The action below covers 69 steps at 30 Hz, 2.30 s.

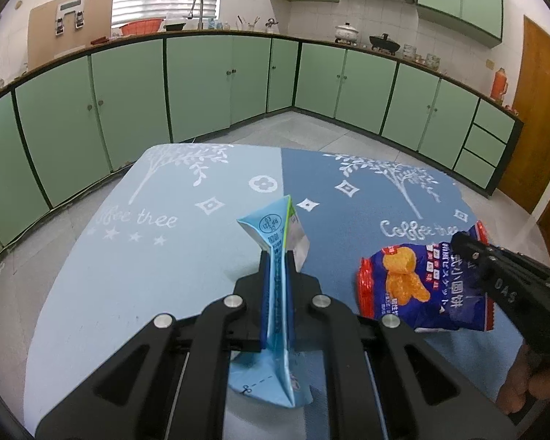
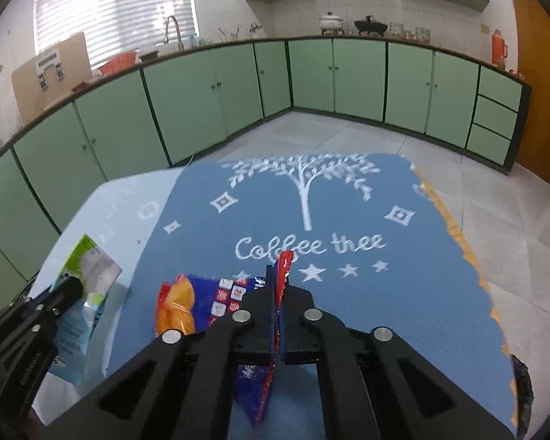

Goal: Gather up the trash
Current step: 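Grasp the blue snack bag with the right tool while the left tool holds the carton, then carry the milk carton and snack bag to the bin and release both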

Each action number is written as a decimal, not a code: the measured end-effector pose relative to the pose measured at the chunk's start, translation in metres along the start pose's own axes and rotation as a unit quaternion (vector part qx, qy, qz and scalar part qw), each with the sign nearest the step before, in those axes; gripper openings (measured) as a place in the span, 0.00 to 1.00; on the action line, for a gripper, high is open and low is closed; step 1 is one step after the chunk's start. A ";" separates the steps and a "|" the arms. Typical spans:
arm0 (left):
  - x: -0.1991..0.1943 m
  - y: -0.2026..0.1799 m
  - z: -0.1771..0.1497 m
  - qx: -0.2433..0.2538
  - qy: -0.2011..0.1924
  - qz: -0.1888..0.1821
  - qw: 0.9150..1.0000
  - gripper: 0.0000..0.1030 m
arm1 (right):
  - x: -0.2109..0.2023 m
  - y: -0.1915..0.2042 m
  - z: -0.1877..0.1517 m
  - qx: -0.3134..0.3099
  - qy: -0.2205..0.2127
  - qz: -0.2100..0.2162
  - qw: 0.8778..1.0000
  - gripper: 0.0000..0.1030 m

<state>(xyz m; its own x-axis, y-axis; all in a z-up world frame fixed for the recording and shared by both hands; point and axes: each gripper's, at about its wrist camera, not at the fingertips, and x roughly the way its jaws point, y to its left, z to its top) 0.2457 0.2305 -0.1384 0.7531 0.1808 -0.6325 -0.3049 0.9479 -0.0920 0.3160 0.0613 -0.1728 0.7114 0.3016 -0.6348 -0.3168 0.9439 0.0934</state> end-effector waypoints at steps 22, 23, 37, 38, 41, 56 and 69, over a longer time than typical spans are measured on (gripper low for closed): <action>-0.077 -0.092 -0.005 0.058 -0.041 -0.092 0.993 0.06 | -0.136 -0.080 -0.002 0.032 -0.094 -0.038 0.994 0.02; -0.080 -0.099 -0.006 0.062 -0.042 -0.097 0.992 0.06 | -0.142 -0.086 -0.003 0.035 -0.097 -0.041 0.994 0.02; -0.117 -0.222 -0.038 0.132 -0.038 -0.203 0.970 0.06 | -0.227 -0.193 -0.046 0.085 -0.115 -0.134 0.981 0.01; -0.120 -0.231 -0.040 0.137 -0.038 -0.209 0.967 0.06 | -0.233 -0.201 -0.050 0.090 -0.115 -0.142 0.979 0.01; -0.126 -0.258 -0.049 0.151 -0.038 -0.232 0.960 0.06 | -0.249 -0.225 -0.061 0.100 -0.115 -0.164 0.975 0.01; -0.128 -0.361 -0.099 0.206 -0.017 -0.310 0.928 0.06 | -0.289 -0.312 -0.121 0.155 -0.096 -0.251 0.951 0.01; -0.096 -0.400 -0.133 0.240 0.032 -0.319 0.916 0.08 | -0.269 -0.350 -0.165 0.192 -0.045 -0.263 0.944 0.02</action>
<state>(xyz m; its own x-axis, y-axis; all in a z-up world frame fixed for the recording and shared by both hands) 0.2176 -0.2010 -0.1428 0.6492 -0.4506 -0.6128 0.4879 0.8647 -0.1190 0.1324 -0.3724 -0.1614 0.7633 -0.2281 -0.6045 0.3337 0.9403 0.0665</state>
